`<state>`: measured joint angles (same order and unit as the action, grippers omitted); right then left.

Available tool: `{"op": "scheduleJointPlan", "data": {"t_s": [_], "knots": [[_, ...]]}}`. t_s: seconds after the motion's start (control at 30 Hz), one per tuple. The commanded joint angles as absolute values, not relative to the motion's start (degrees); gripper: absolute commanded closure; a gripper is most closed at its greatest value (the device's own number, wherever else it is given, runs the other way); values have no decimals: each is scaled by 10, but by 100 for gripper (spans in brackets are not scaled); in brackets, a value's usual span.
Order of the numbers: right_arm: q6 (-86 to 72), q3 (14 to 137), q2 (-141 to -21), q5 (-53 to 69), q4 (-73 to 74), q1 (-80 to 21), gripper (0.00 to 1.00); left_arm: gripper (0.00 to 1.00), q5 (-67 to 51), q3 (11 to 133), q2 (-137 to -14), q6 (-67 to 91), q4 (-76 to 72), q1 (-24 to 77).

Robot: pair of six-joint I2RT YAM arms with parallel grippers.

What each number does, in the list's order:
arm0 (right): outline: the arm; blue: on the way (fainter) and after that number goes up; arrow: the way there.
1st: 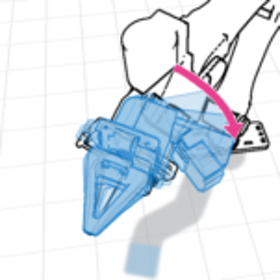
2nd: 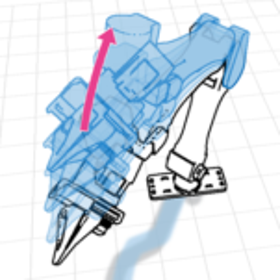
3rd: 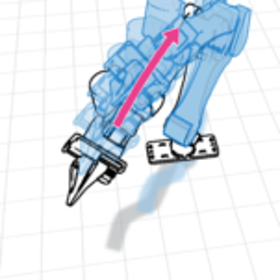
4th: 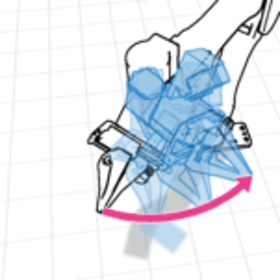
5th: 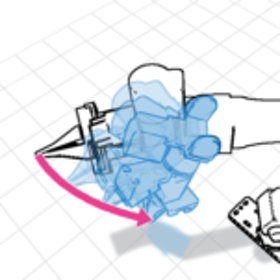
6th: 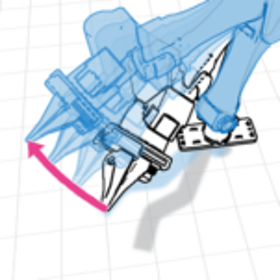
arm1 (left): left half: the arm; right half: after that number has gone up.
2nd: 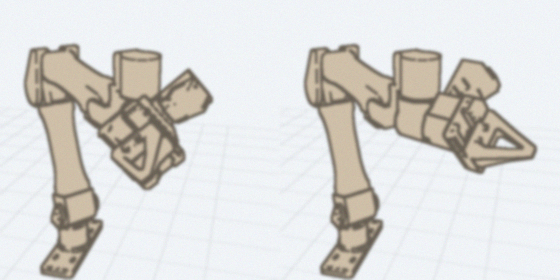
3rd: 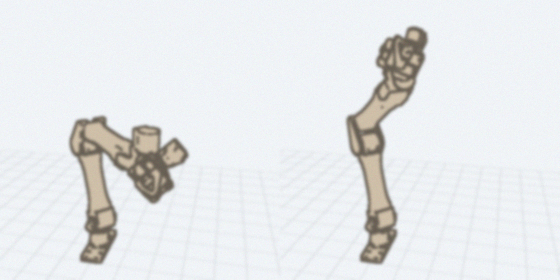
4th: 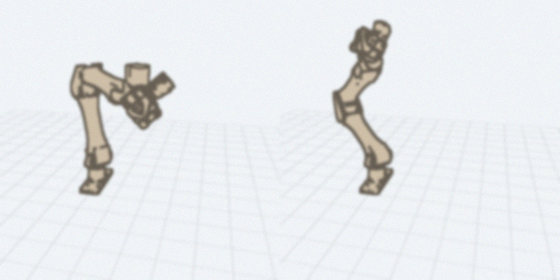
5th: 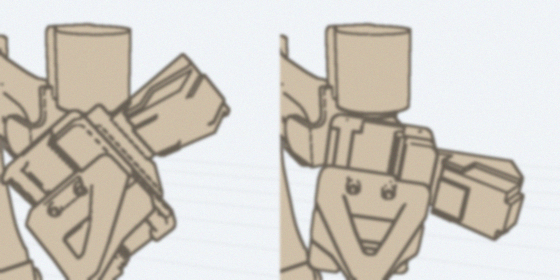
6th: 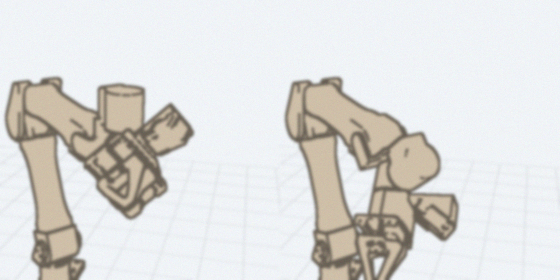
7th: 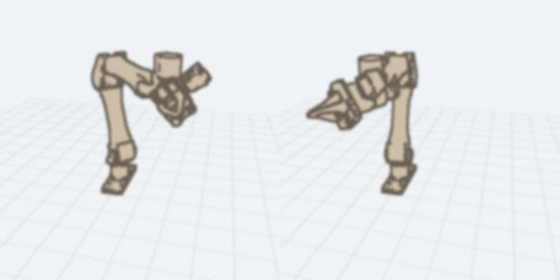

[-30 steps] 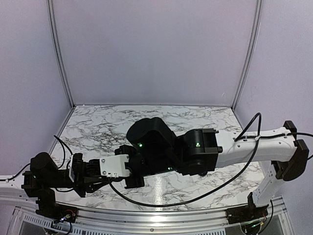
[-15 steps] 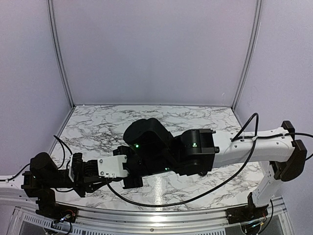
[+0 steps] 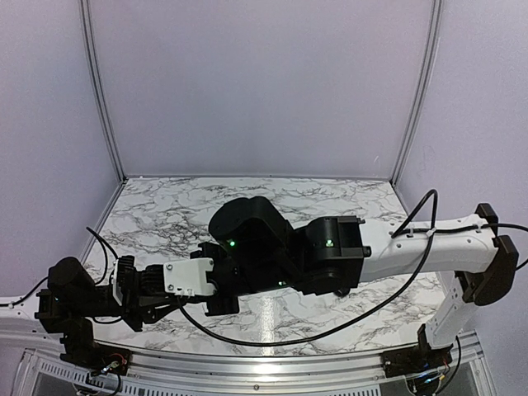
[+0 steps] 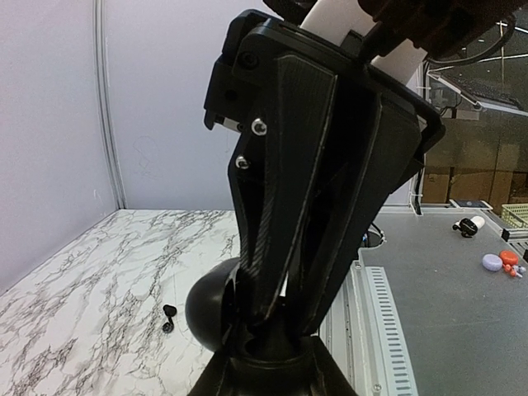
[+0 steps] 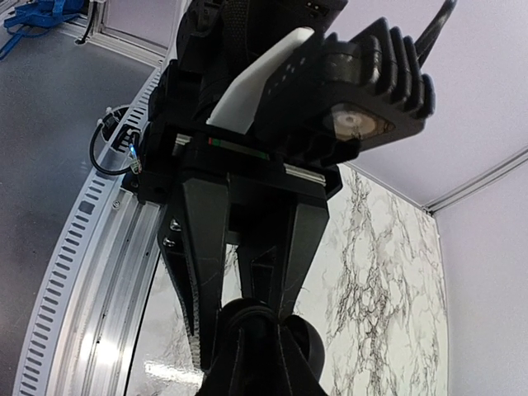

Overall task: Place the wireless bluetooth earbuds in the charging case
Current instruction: Insert the left earbud into the left side groove of the charging case.

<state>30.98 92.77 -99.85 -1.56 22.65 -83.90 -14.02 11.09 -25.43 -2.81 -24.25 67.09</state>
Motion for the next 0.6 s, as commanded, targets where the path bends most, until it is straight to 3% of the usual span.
{"op": "scheduleJointPlan", "data": {"t_s": [0.0,0.23,0.57], "knots": [[296,940,-984,-22,228,-844,84,100,-136,113,-243,-26,-296,674],[293,941,-981,-17,226,-844,72,100,-137,115,-248,-29,-296,673],[284,927,-950,22,211,-844,74,100,-136,116,-253,-29,-296,673]]}}
